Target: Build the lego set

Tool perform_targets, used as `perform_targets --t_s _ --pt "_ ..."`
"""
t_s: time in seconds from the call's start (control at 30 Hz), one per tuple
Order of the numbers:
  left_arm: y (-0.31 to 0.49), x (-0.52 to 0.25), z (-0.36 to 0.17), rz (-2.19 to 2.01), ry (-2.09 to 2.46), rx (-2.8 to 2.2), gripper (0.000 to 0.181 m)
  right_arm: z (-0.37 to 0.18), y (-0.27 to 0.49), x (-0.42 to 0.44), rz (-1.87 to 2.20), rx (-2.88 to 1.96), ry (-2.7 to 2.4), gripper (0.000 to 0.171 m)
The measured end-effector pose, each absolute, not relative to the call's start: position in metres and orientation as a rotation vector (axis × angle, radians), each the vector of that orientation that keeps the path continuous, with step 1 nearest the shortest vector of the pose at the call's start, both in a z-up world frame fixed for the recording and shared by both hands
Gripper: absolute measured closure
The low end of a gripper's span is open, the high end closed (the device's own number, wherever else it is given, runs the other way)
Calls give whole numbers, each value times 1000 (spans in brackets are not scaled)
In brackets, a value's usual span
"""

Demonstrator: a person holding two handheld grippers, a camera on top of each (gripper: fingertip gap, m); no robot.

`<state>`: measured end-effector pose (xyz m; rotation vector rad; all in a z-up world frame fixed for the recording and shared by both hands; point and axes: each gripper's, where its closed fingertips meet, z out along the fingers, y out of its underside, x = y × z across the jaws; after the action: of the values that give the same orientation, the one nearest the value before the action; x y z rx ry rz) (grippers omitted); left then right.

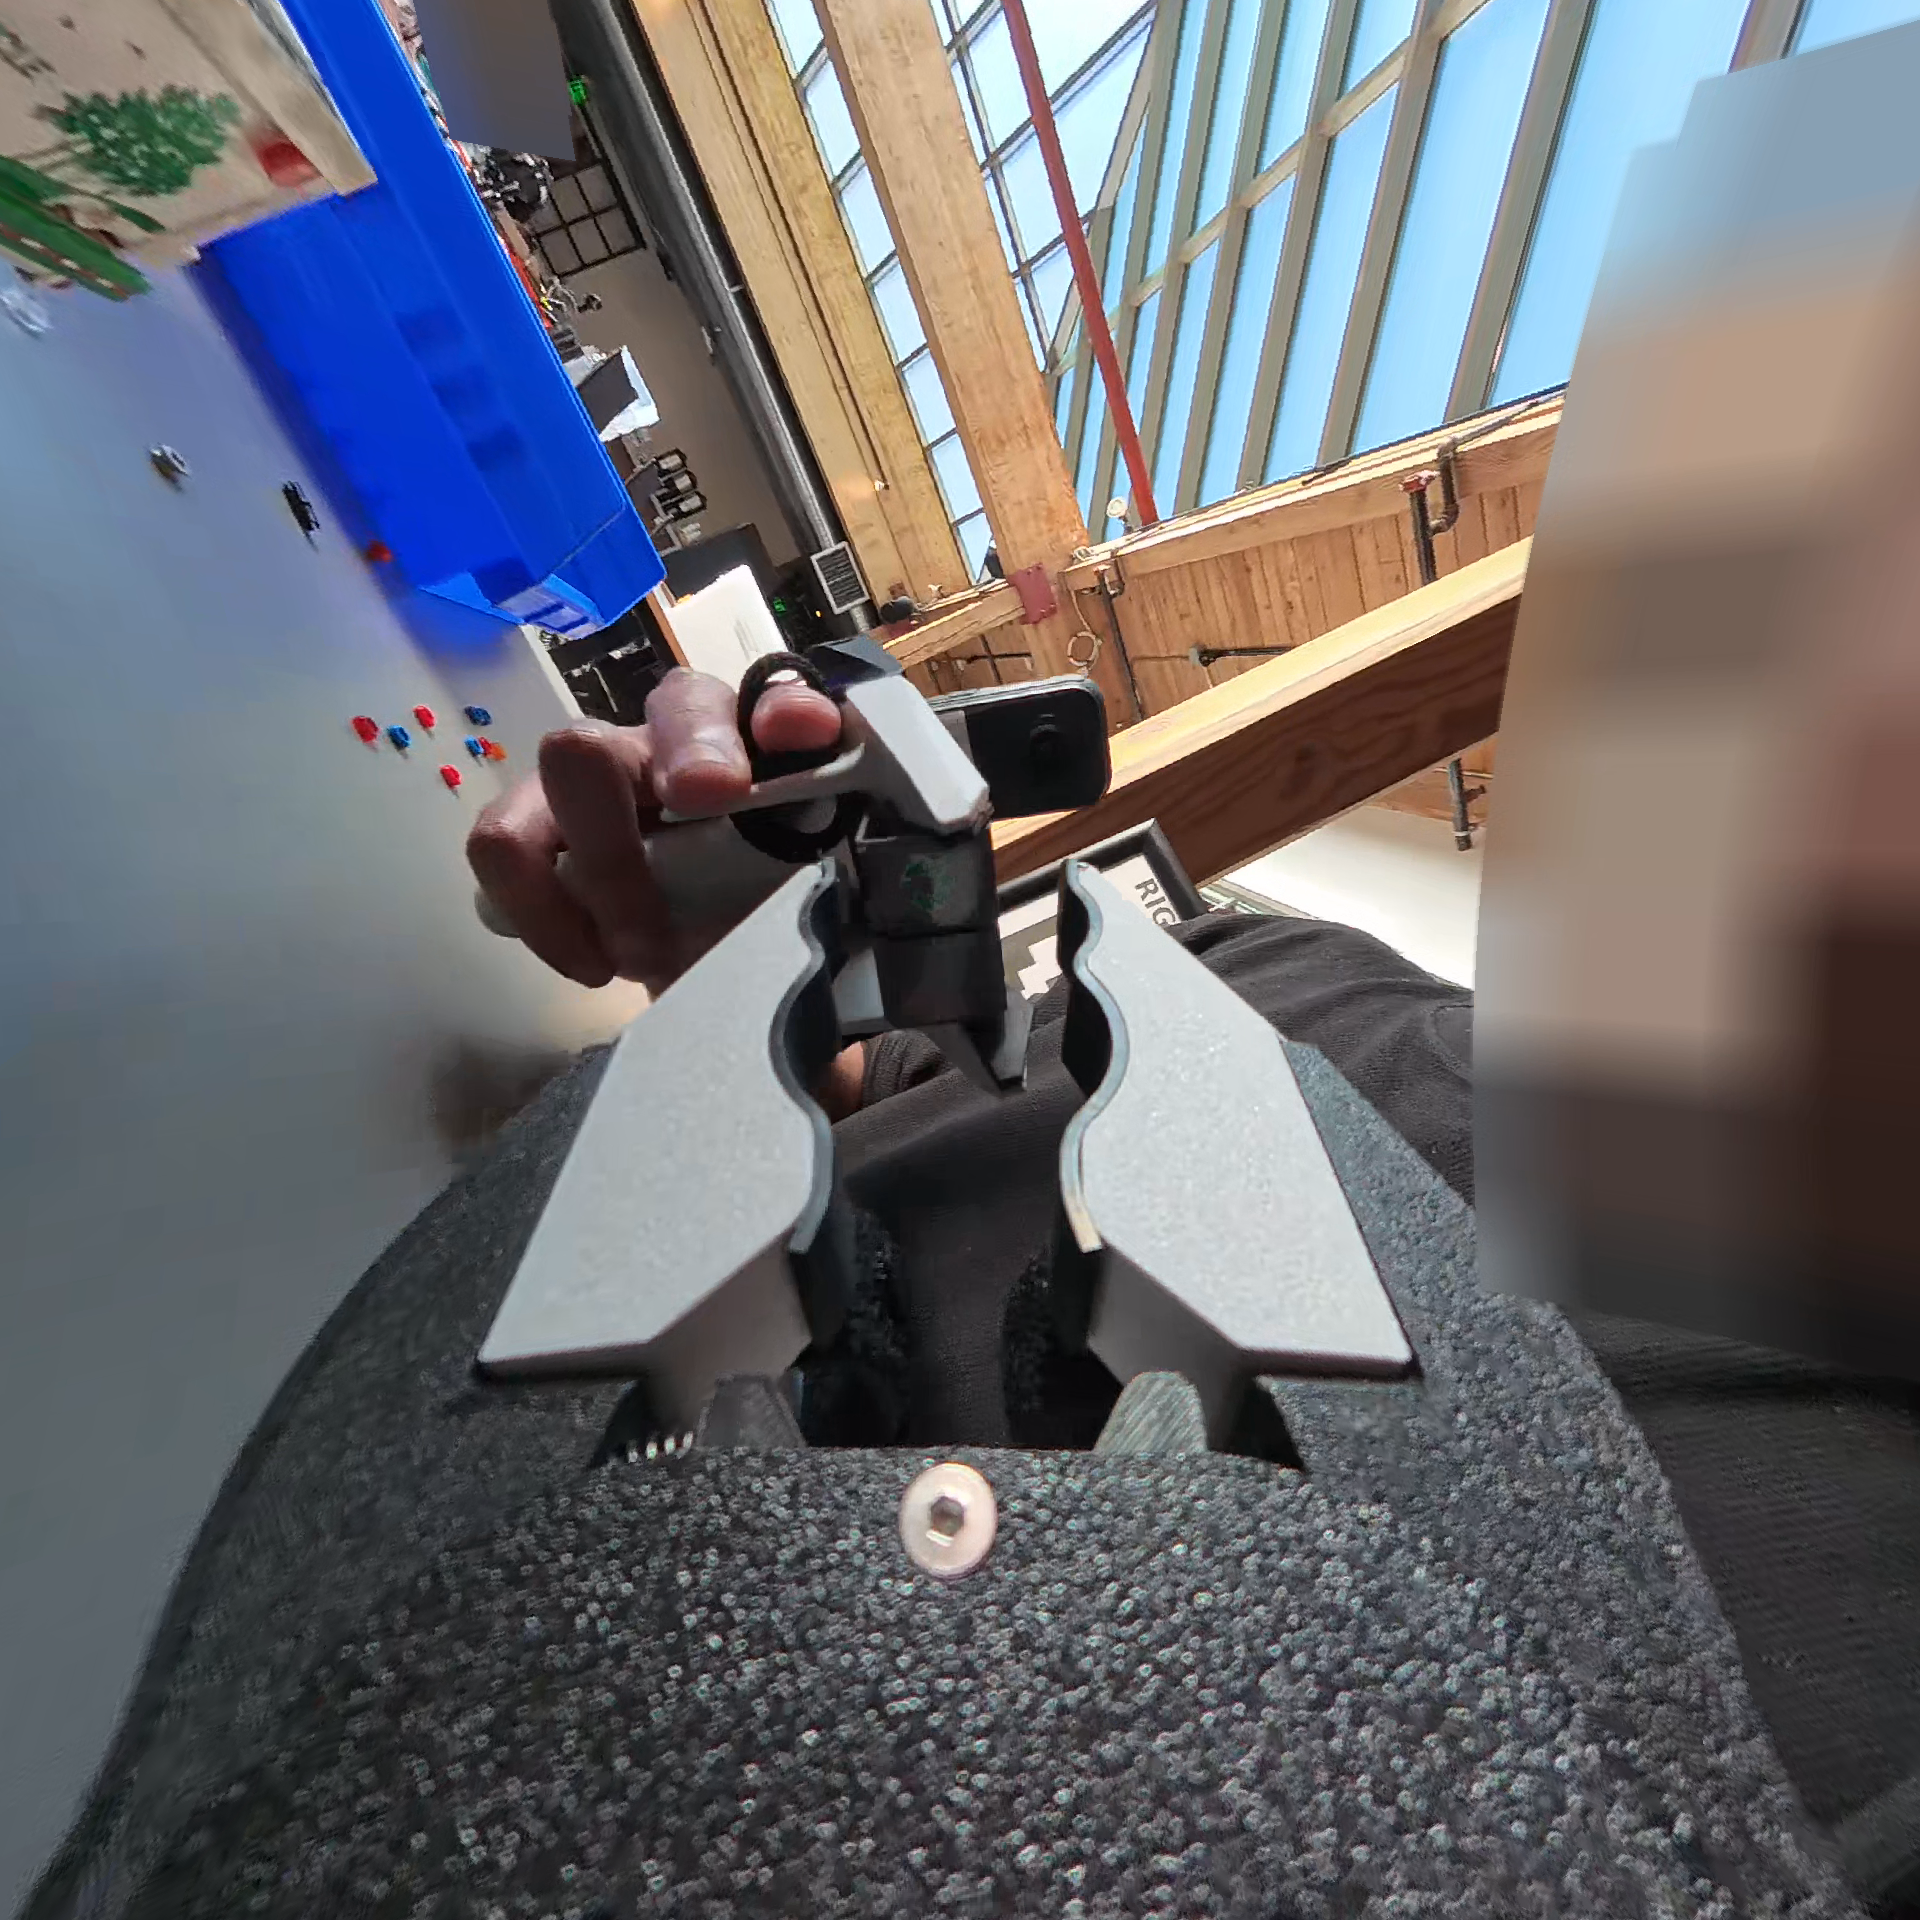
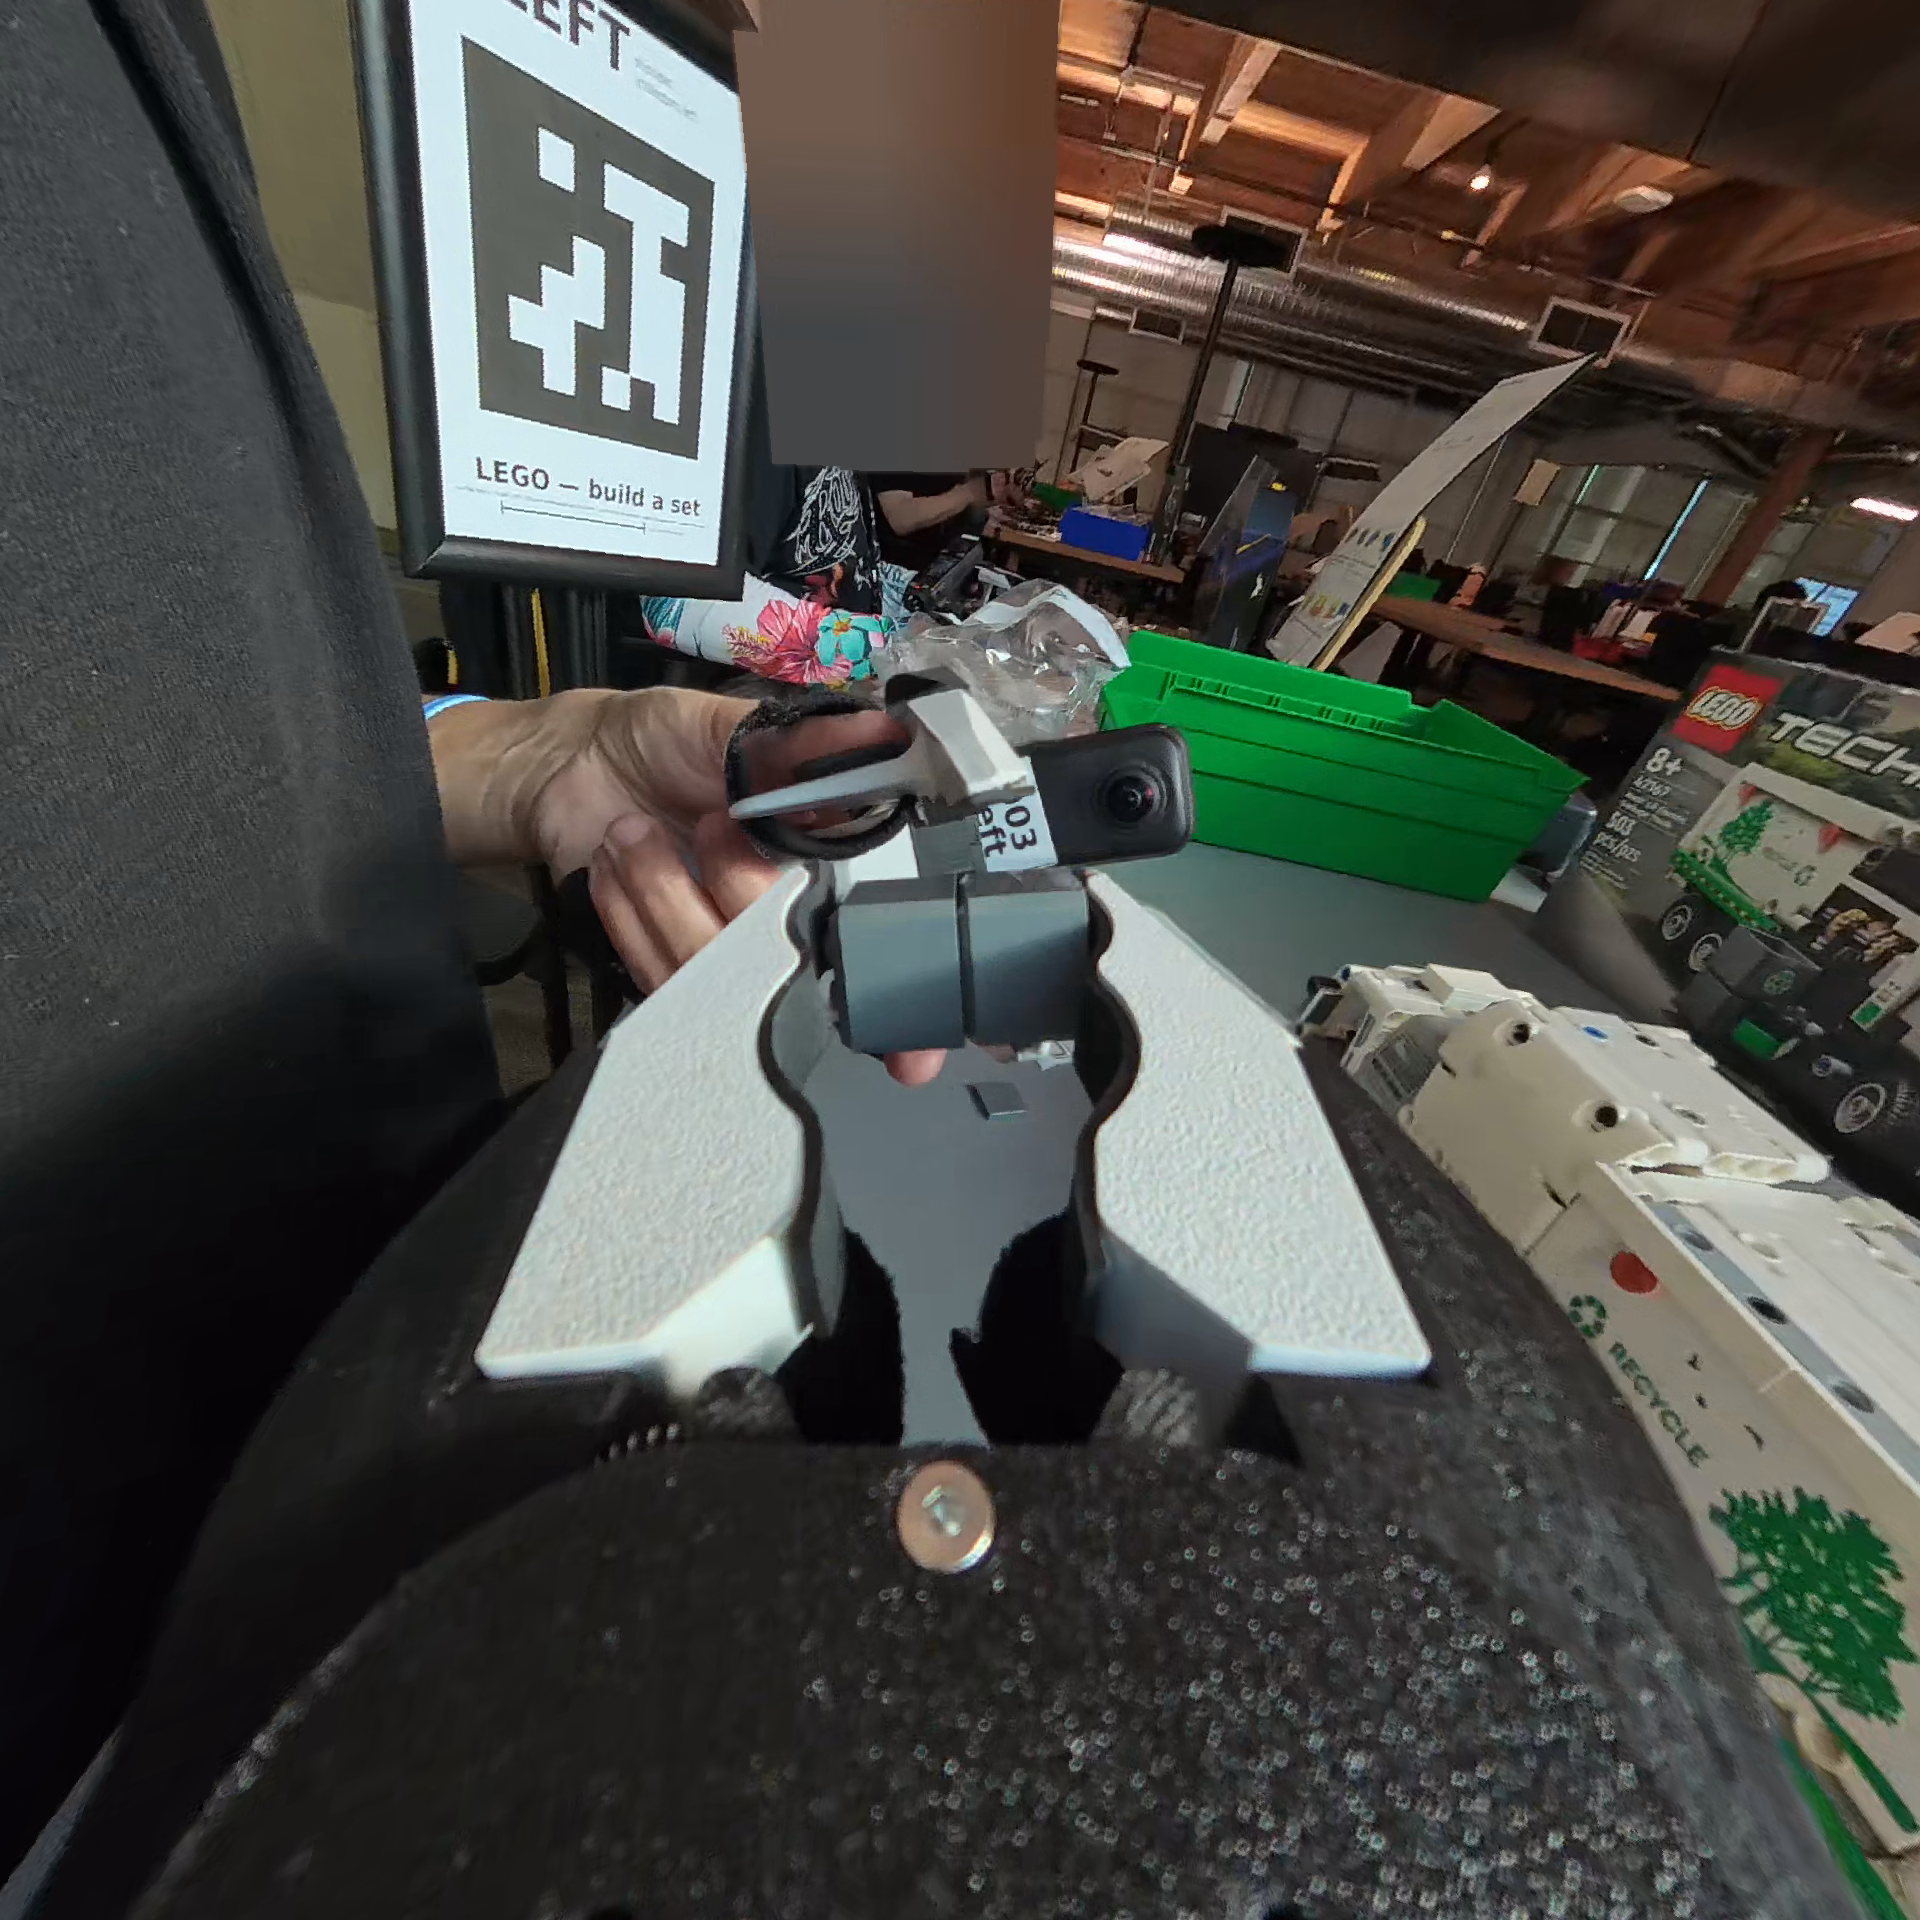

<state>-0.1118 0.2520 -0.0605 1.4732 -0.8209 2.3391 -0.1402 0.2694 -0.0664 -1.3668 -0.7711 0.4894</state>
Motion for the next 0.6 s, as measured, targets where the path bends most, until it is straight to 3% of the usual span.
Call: perform_targets --t_s 0.1,0.6 --pt "252 -108 -65 2334 -745 1469 158 -70 270 -142 505 -1396 -771 127" --pt "260 -112 -75 2316 -791 1534 158 -93 277 -137 270 -1655 -867 127"
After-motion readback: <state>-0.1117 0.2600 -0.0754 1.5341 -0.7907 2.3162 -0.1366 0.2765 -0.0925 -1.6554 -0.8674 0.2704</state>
